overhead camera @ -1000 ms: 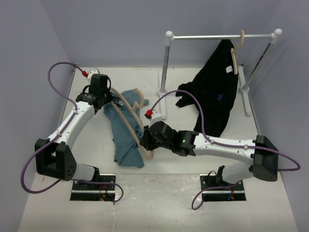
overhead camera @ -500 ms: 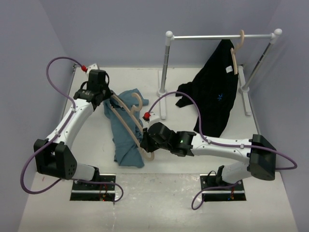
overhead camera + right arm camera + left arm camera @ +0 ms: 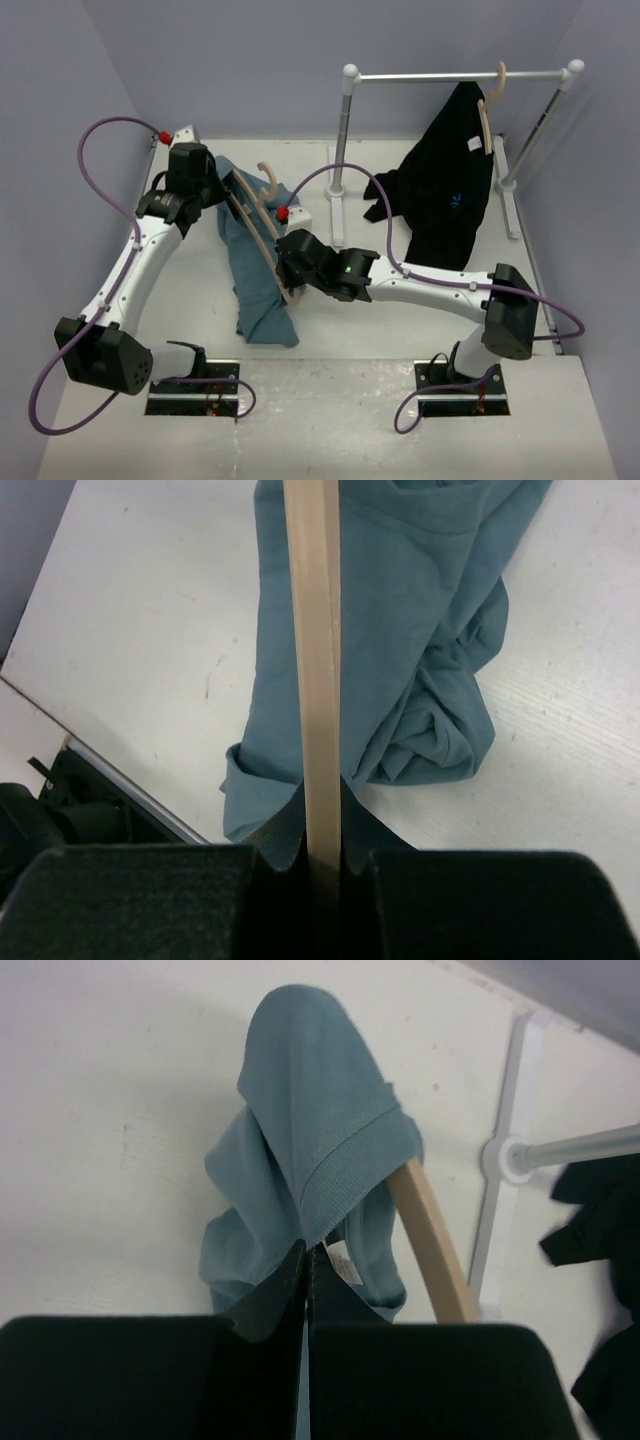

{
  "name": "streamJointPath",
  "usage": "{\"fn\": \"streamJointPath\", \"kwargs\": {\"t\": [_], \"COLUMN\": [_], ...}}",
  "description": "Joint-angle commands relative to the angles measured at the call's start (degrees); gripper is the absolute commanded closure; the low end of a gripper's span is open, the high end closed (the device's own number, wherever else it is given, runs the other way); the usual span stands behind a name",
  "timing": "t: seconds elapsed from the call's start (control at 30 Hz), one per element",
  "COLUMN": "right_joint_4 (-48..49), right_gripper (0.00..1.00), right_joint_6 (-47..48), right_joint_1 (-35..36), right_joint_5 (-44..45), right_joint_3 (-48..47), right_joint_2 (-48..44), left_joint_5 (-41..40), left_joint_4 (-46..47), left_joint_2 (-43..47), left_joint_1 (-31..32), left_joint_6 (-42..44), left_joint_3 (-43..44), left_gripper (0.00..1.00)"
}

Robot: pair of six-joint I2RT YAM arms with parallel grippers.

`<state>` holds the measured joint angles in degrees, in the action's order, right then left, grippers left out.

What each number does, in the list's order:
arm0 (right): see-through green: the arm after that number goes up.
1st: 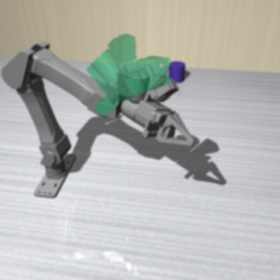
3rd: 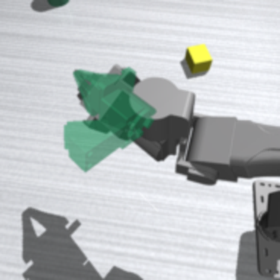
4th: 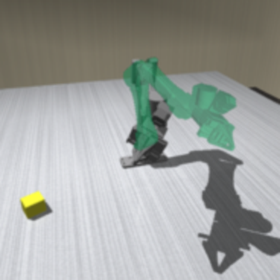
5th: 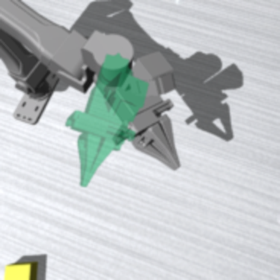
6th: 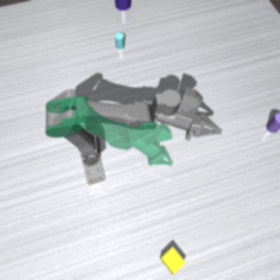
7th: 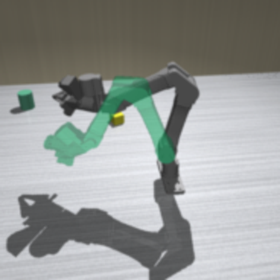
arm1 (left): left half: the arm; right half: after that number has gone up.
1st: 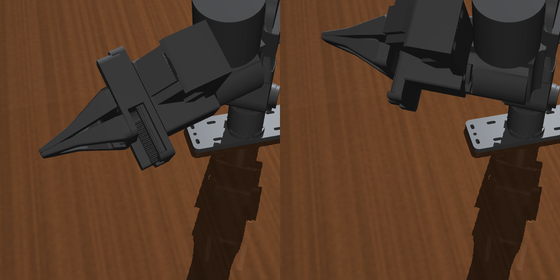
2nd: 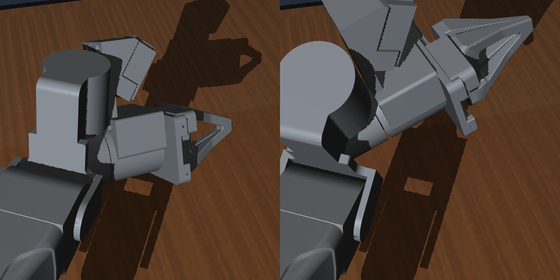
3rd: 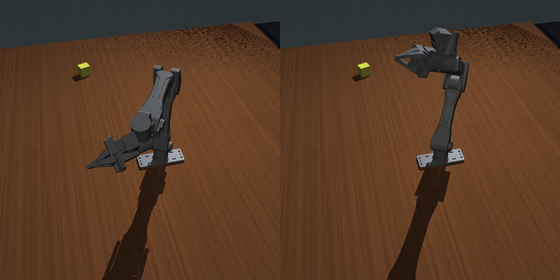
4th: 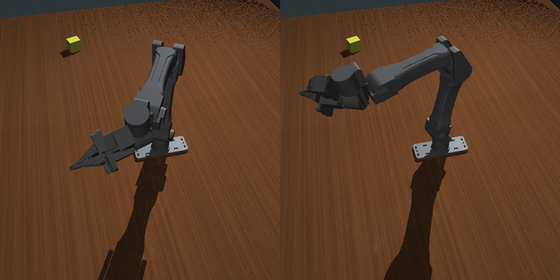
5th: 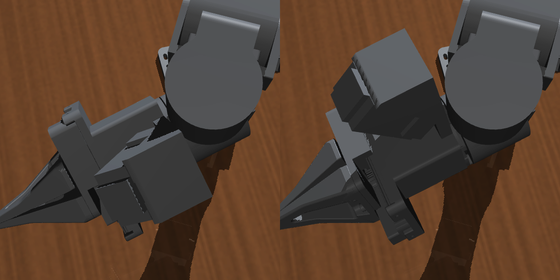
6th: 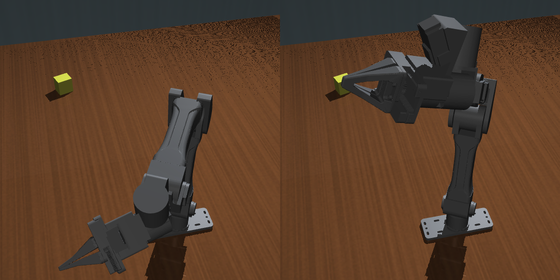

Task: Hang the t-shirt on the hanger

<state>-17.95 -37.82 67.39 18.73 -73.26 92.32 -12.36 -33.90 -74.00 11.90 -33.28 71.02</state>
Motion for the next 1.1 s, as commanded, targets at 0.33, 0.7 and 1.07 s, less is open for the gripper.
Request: {"fn": "streamJointPath", "kwargs": {"t": [0.33, 0.7, 1.07], "right_joint_4": [8.2, 20.0, 25.0], "right_gripper": [1.0, 1.0, 1.0], "right_joint_6": [6.9, 13.6, 14.1], "right_joint_1": [-5.8, -7.8, -13.4], "right_joint_5": [-1.4, -7.9, -9.5], "right_joint_3": [-7.6, 1.6, 6.6], "right_joint_2": [-2.0, -14.3, -14.8], "left_joint_5": [20.4, 16.6, 23.0], "left_joint_4": [-12.5, -20.1, -16.8], "left_joint_2": [1.7, -0.6, 3.6], "left_joint_1": [-0.3, 8.7, 17.6], "left_joint_6": [13.7, 20.8, 21.8], "left_joint_3": [24.6, 27.2, 25.6], "left_gripper": [1.0, 1.0, 1.0]}}
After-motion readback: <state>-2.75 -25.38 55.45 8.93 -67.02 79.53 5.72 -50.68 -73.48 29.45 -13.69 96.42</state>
